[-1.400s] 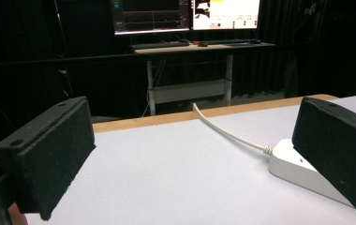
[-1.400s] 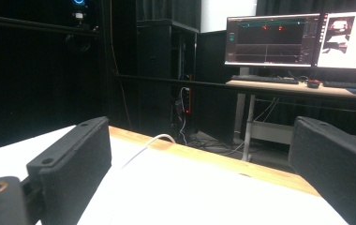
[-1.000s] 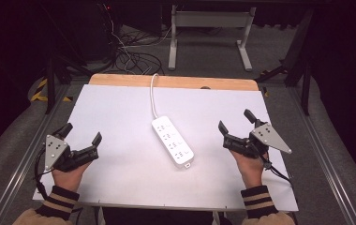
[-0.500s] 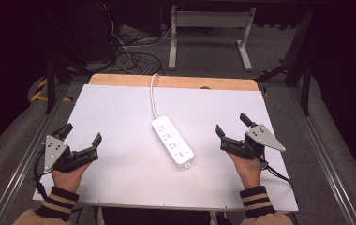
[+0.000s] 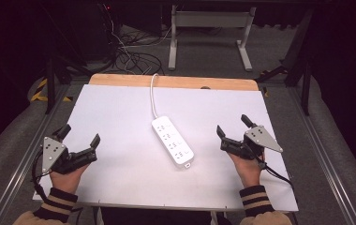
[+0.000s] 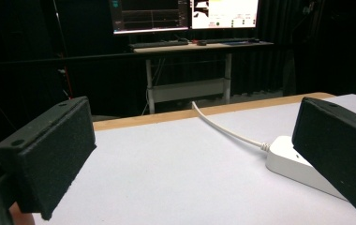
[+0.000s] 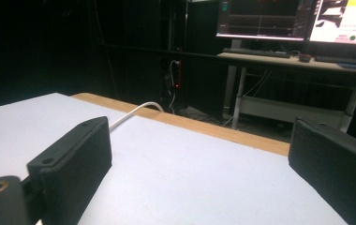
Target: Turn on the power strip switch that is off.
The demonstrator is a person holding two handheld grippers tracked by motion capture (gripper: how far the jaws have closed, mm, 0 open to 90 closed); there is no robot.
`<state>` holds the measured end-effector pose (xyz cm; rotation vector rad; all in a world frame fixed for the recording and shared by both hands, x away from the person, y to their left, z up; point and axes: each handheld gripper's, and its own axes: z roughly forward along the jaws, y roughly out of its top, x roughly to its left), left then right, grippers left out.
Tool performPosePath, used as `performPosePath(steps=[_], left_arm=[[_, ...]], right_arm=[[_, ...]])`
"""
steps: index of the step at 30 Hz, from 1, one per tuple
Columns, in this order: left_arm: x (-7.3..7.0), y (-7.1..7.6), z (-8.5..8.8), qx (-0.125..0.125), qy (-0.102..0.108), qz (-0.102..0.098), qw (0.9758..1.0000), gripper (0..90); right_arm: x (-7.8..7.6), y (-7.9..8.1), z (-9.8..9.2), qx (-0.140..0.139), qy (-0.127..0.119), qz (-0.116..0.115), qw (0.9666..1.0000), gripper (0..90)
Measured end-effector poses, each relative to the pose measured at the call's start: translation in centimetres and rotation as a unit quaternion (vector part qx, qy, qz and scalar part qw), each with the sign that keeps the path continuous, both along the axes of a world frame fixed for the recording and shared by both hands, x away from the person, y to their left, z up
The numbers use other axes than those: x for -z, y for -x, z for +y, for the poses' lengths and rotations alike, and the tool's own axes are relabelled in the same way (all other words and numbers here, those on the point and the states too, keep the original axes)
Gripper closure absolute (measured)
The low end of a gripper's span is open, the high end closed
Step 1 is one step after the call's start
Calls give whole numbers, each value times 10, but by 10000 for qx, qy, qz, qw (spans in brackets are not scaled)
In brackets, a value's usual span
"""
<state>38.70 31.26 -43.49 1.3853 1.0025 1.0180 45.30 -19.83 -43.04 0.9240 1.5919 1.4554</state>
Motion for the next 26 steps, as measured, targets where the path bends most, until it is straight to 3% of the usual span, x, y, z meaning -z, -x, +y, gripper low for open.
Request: performPosePath(steps=[5,26], left_arm=[[0,0,0,-4,13,-3,10000,1],[1,-4,-1,19,-17,21,10000,1]], right_arm=[[3,-2,-2,95,-3,-33,9999,43],[7,-7,-3,-34,-115,159,9998,47]])
